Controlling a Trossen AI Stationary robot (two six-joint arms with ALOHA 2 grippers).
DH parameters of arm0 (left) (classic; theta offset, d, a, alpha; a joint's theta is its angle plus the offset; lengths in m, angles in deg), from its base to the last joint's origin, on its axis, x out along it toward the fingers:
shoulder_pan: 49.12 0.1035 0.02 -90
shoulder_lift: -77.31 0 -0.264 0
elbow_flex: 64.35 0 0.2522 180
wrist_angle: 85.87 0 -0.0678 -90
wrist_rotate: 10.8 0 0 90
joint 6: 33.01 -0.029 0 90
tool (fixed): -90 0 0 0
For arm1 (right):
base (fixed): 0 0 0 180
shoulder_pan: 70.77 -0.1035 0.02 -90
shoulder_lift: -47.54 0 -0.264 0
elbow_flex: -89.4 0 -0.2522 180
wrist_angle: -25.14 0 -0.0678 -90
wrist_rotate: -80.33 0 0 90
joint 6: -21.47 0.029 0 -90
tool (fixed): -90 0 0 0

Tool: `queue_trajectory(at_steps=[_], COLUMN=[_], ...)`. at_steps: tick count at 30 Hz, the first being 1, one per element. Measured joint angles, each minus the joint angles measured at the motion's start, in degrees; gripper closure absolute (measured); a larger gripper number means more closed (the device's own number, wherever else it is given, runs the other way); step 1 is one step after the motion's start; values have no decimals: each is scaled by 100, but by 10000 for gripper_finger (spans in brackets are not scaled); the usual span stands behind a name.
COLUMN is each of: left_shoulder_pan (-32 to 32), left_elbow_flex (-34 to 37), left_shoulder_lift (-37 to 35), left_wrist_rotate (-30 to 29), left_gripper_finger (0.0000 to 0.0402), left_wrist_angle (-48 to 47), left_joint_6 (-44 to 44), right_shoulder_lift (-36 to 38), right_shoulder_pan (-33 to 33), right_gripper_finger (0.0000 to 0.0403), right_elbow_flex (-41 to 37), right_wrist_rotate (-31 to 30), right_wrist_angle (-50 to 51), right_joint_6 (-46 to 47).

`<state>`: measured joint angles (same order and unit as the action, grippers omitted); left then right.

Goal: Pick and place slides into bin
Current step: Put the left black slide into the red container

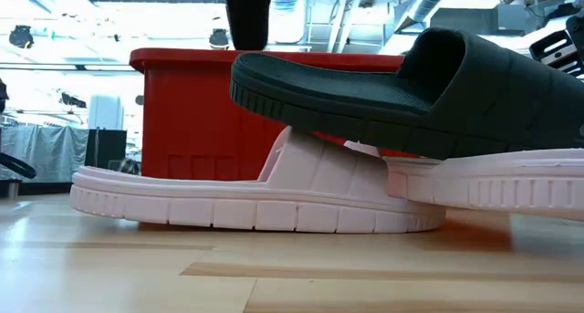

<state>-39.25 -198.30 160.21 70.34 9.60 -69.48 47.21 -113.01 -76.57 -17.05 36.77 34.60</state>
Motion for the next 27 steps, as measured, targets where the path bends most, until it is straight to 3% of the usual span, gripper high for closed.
queue_trajectory(at_steps=[7,12,27], left_shoulder_pan=[1136,1426,1775], left_elbow_flex=[2042,3154,4871], left_shoulder_lift=[-690,-968,-1017], left_wrist_rotate=[894,1042,1032], left_gripper_finger=[401,401,401], left_wrist_angle=[1478,2119,2994], left_joint_6=[-581,-825,-1581], right_shoulder_lift=[-2,-1,0], right_shoulder_pan=[0,-1,0], right_gripper_finger=[232,231,231], right_elbow_flex=[-2,-2,-1], right_wrist_rotate=[0,0,0], right_wrist_angle=[0,0,0], right_joint_6=[0,-1,0])
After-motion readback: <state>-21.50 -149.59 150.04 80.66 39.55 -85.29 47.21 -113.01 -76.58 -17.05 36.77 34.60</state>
